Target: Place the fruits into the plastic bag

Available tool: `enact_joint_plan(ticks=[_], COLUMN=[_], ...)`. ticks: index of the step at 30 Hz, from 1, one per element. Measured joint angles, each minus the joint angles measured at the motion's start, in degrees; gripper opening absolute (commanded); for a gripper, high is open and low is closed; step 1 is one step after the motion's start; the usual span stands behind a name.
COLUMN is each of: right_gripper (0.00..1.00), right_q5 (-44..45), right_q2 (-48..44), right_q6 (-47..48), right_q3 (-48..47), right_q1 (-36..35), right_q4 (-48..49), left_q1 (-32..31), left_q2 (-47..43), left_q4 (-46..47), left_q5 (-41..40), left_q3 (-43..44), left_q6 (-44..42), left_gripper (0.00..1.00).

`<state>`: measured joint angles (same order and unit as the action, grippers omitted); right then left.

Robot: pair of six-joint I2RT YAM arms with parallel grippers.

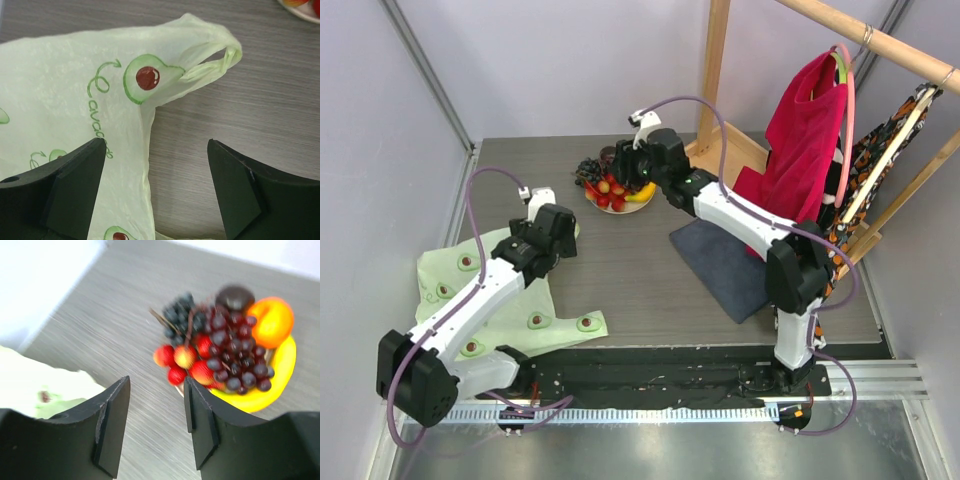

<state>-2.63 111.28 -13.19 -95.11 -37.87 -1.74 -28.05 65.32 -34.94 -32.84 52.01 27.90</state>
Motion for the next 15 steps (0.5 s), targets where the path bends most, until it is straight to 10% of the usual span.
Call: enact_joint_plan(ticks=[15], right_gripper=[0.57], right_q5=[-1.9], right_q2=[-9.6], right_q6=[-2.1], right_q3=[8.6], right_q1=[0.0], right_q4=[4.7], left_q1=[-6.7], left_q2=[8.9], left_q4=[-9.2], left_q5=[-13.5], left_q3=[-3.7], left_q6=[14.1], left_gripper=[0.81])
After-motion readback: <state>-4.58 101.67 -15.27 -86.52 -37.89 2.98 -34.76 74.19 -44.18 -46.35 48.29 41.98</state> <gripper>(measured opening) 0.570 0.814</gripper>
